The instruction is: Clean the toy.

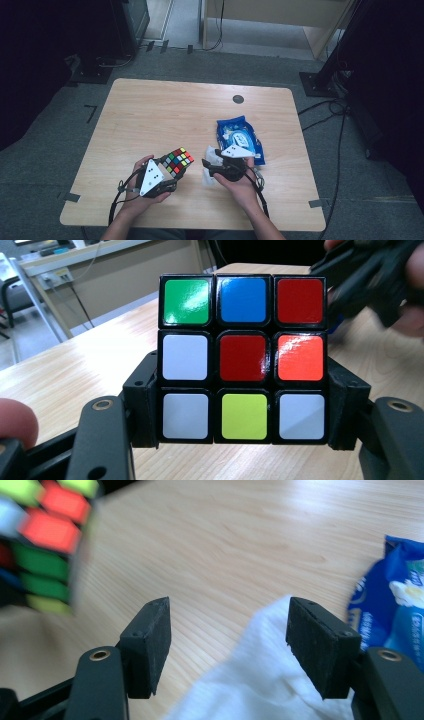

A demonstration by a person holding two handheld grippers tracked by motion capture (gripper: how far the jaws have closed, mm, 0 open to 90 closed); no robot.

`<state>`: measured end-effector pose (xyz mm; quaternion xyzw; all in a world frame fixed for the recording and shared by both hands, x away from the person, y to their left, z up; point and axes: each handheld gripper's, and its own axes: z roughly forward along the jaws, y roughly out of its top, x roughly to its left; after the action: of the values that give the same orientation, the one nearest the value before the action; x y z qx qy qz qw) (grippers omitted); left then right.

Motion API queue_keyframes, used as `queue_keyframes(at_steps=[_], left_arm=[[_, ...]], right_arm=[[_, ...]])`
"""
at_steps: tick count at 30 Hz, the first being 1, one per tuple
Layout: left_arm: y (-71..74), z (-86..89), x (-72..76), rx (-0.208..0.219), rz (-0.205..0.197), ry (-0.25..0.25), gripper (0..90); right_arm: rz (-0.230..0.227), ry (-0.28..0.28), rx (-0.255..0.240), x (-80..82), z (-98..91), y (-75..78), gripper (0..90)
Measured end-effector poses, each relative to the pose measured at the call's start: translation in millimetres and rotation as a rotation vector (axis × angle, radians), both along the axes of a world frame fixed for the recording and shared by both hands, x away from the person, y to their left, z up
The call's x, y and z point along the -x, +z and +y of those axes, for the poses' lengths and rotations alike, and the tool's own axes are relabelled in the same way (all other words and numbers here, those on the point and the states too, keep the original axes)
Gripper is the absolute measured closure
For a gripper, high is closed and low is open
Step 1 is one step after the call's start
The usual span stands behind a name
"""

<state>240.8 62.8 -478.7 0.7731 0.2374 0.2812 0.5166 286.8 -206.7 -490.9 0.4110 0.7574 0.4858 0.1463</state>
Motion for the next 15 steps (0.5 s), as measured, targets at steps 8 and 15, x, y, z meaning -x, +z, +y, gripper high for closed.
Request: queue_keyframes(at_steps=[8, 15], left_arm=[[0.0, -1.2, 1.5, -0.005, 0.000, -0.015, 34.0], [0.1, -1.3, 2.1, -0.005, -0.001, -0.024, 34.0]], right_arm=[[-0.052, 0.005, 0.215, -2.9, 9.2, -22.3, 42.1], [0.003, -0.022, 0.205, -6.7, -0.4, -24.2, 54.3]])
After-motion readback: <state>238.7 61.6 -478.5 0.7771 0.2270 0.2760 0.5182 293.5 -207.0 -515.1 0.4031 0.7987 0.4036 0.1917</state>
